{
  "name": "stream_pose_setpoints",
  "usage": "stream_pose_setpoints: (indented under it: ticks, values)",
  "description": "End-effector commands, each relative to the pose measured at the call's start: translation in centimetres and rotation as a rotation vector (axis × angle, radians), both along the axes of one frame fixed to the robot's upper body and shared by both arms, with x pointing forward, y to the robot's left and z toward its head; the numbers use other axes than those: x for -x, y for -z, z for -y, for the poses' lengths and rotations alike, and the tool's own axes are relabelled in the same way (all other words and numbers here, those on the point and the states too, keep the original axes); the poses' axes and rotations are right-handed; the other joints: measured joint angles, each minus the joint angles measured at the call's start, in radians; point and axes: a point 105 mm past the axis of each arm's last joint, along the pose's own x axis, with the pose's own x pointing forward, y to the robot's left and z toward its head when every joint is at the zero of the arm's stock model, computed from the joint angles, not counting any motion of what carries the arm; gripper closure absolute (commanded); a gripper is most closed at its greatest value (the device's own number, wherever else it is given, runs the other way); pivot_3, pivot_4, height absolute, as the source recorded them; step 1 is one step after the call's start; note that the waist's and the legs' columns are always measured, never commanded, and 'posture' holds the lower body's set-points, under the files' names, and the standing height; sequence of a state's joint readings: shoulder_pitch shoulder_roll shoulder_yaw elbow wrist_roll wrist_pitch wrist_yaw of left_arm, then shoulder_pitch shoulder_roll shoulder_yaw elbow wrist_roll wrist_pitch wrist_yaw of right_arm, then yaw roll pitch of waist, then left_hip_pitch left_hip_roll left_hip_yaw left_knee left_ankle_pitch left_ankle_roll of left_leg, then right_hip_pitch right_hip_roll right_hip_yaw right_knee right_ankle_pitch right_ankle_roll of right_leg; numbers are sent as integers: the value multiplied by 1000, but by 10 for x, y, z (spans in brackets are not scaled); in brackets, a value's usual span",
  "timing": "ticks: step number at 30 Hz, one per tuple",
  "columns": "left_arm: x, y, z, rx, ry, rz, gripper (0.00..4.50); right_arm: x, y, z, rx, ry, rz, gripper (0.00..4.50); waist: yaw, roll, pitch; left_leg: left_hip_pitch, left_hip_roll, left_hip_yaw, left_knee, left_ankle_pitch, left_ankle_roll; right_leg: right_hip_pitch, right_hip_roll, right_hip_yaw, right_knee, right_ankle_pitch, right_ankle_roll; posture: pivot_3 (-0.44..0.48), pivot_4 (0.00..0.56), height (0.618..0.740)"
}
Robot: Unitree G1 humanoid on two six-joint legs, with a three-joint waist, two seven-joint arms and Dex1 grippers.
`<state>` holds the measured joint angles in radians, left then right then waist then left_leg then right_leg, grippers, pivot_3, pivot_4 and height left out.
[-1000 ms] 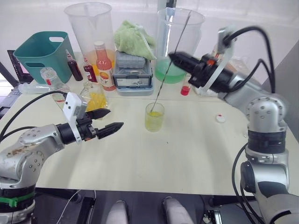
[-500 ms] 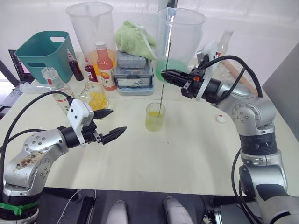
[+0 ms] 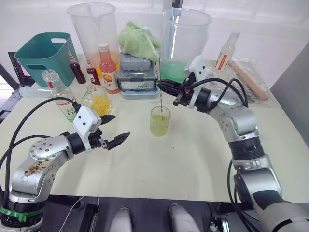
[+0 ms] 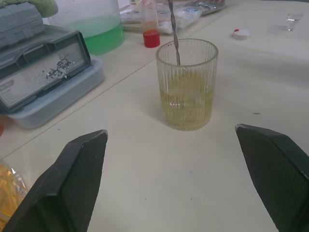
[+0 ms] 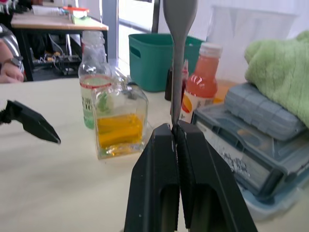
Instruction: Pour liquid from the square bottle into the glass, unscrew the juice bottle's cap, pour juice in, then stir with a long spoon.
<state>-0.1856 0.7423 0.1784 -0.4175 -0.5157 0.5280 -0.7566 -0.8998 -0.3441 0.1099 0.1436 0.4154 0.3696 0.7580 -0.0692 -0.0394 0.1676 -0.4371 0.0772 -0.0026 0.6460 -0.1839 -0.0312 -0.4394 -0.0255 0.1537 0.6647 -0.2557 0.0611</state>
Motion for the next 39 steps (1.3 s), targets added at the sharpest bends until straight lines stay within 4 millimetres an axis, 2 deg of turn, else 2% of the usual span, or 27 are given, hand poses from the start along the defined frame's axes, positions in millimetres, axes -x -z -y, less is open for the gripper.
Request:
stream_pose_setpoints:
  ticks: [1, 7, 10, 19, 25, 33, 39]
  values:
    - [3, -7, 2, -10, 11, 47, 14, 12, -18, -6, -52, -58, 72, 4500, 0, 0, 0, 0, 0, 0, 0, 0, 0, 0, 0, 0, 0, 0, 0, 0, 150, 698]
    - [2, -6, 3, -19, 18, 49, 14, 24, -12, -13, -38, -136, -3, 4500, 0, 0, 0, 0, 0, 0, 0, 0, 0, 0, 0, 0, 0, 0, 0, 0, 150, 698]
    - [0, -6, 3, -23, 19, 51, 14, 26, -15, -9, -31, -129, -11, 4500, 1, 0, 0, 0, 0, 0, 0, 0, 0, 0, 0, 0, 0, 0, 0, 0, 150, 698]
    - [-3, -5, 4, -25, 41, 49, 14, 23, -21, 17, 152, -36, 85, 4500, 2, 0, 0, 0, 0, 0, 0, 0, 0, 0, 0, -1, 0, 0, 0, 0, 150, 698]
    - [-2, -4, 4, -32, 46, 47, 14, 14, -23, 25, 131, 6, 92, 4500, 1, 0, 0, 0, 0, 0, 0, 0, 0, 0, 0, -1, 0, 0, 0, 0, 150, 698]
    - [-2, -5, 4, -40, 47, 48, 14, 9, -18, 12, 72, -22, 72, 4500, 1, 0, 0, 0, 0, 0, 0, 0, 0, 0, 0, -1, 0, 0, 0, 0, 150, 698]
    - [-3, -4, 6, -40, 53, 45, 14, 14, -19, 6, 18, -71, 47, 4500, 1, 0, 0, 0, 0, 0, 0, 0, 0, 0, 0, -1, 1, 0, 0, 0, 150, 698]
